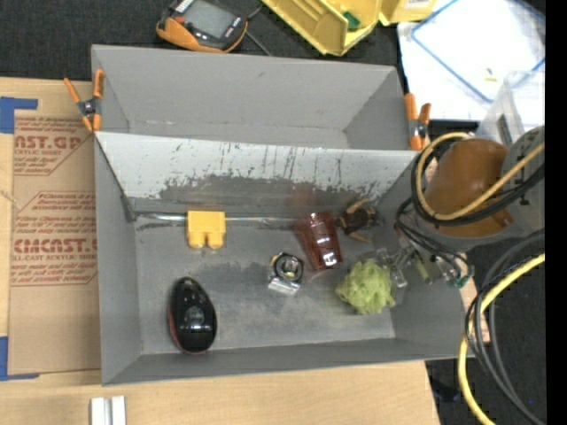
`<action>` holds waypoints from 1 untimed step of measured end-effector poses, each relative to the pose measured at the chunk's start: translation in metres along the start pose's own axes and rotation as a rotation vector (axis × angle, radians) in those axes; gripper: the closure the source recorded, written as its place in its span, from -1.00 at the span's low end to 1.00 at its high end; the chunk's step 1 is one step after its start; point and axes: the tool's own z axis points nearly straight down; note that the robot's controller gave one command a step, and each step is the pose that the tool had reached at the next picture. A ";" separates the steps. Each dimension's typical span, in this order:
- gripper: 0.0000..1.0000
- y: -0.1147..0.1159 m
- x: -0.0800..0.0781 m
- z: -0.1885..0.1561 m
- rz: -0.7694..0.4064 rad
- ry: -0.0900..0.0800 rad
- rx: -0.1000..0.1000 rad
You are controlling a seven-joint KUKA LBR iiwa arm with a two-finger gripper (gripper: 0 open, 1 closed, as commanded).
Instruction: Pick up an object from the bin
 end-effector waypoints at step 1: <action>1.00 0.001 0.000 -0.027 0.000 0.003 -0.002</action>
Offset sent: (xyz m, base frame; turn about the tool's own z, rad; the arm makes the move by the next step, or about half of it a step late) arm -0.0019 0.0010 0.0440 -0.0007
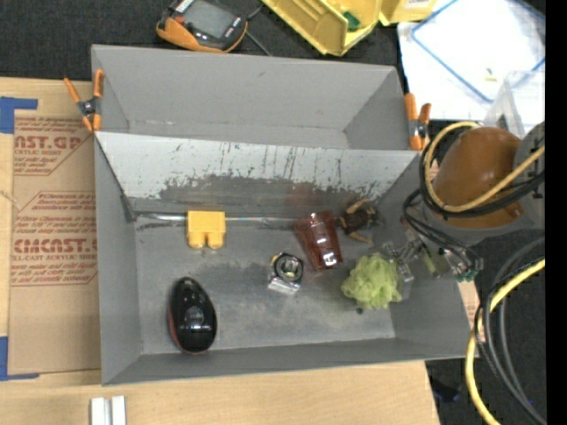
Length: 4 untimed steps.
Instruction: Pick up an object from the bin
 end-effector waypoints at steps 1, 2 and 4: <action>1.00 0.000 -0.001 -0.013 0.000 -0.001 0.001; 1.00 0.001 -0.001 -0.021 -0.001 -0.002 0.001; 1.00 0.002 -0.001 -0.051 -0.001 -0.002 0.000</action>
Offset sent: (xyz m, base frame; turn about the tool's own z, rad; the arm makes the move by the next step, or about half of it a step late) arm 0.0008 0.0003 0.0185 -0.0004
